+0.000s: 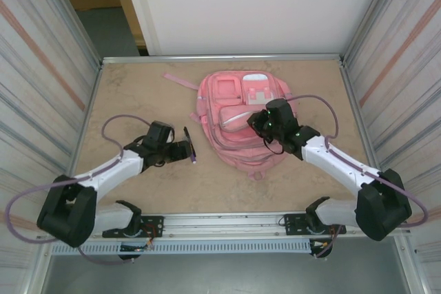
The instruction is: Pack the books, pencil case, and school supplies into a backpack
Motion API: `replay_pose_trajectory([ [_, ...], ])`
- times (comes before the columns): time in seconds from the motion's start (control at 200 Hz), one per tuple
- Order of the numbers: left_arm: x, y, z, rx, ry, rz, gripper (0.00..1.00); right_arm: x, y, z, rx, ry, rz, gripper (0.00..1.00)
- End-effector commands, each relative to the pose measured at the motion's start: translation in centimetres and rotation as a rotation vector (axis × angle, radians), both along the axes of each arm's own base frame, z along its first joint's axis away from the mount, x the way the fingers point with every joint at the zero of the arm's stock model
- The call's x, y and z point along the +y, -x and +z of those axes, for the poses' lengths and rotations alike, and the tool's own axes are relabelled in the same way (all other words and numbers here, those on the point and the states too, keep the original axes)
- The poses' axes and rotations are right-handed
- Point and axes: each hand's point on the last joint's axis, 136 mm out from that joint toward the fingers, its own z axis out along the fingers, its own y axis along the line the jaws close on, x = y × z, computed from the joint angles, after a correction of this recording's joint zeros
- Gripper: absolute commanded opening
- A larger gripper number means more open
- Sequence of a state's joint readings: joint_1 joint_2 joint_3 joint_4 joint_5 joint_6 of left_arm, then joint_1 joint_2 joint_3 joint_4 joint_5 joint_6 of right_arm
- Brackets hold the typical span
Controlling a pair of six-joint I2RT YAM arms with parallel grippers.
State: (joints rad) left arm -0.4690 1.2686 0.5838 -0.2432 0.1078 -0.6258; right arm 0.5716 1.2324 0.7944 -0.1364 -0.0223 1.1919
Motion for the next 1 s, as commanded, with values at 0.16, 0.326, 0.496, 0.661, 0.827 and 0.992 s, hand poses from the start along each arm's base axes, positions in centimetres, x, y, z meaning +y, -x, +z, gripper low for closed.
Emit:
replay_pose_trajectory([
  [0.16,-0.9,-1.5,-0.7,0.047,-0.1,0.01,0.73,-3.2,2.7,-3.1,0.033,0.163,-0.009,0.14],
  [0.326,-0.7,-2.8,-1.8,0.09,-0.161,0.028,0.7,-3.3,2.7,-2.4,0.024,0.17,-0.013,0.21],
  [0.496,-0.5,-2.4,-3.6,0.143,-0.161,0.069,0.55,-3.5,3.0,-2.5,0.033,0.175,-0.015,0.28],
  [0.661,0.1,-2.4,-4.0,0.14,-0.181,0.093,0.42,-3.7,3.3,-2.5,0.027,0.175,-0.018,0.29],
  [0.827,0.4,-2.4,-4.4,0.149,-0.184,0.098,0.34,-3.7,3.1,-1.9,0.013,0.178,-0.017,0.29],
  [0.992,0.2,-1.9,-5.6,0.203,-0.17,0.084,0.25,-3.7,2.6,-0.5,-0.02,0.213,0.003,0.35],
])
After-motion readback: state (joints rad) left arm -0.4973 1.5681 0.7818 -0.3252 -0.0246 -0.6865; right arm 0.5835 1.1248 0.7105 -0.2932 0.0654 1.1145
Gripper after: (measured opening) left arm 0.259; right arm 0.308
